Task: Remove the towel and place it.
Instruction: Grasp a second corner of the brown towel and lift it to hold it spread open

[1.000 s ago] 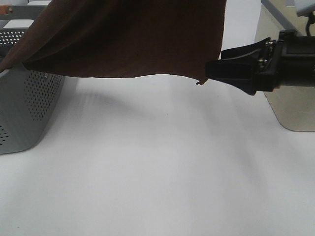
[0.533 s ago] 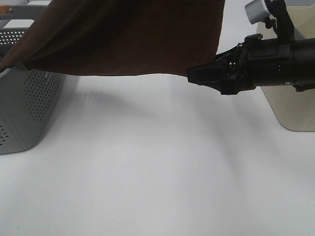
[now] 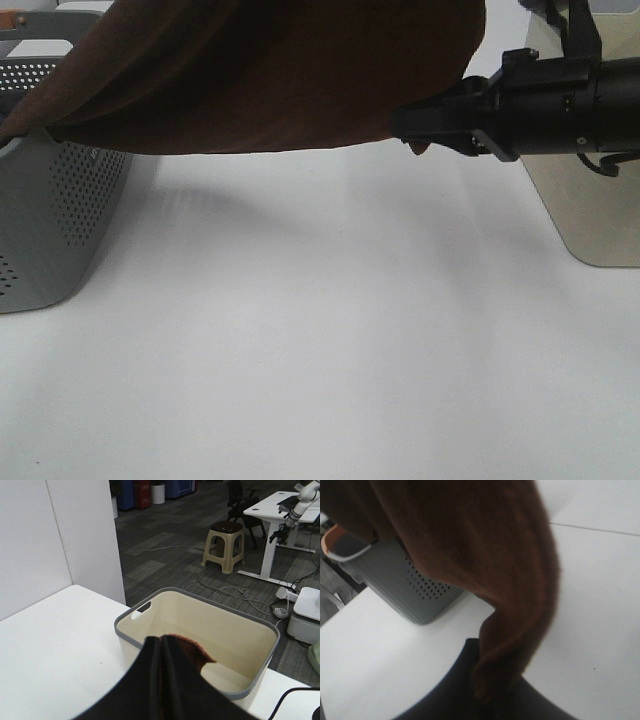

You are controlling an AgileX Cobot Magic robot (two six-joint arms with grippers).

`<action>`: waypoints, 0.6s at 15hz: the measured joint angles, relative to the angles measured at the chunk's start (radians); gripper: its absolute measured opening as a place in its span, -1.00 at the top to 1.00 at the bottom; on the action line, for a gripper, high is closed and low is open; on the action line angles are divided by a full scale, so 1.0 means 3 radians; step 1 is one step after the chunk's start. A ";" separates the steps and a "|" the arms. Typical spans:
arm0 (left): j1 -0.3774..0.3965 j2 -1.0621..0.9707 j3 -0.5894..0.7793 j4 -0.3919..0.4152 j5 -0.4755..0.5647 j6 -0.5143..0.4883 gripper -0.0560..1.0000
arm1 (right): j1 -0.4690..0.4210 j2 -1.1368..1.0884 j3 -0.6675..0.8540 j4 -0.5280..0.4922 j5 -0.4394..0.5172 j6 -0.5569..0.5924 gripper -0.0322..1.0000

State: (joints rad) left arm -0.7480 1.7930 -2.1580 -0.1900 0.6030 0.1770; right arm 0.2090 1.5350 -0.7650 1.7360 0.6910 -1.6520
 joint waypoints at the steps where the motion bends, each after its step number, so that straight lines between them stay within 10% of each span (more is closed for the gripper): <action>1: 0.0000 0.0040 0.0000 0.0100 0.0030 -0.0020 0.89 | 0.0000 0.0000 -0.0090 -0.0167 -0.0007 0.0380 0.94; 9: 0.0000 0.0703 0.0000 0.1437 0.0183 -0.1023 0.89 | 0.0000 -0.0003 -0.1227 -0.3927 0.0623 0.4403 0.94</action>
State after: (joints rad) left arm -0.7480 2.0040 -2.1580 0.2410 0.6580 -0.1300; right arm 0.2090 1.5340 -1.1330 0.5580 0.8780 -0.3310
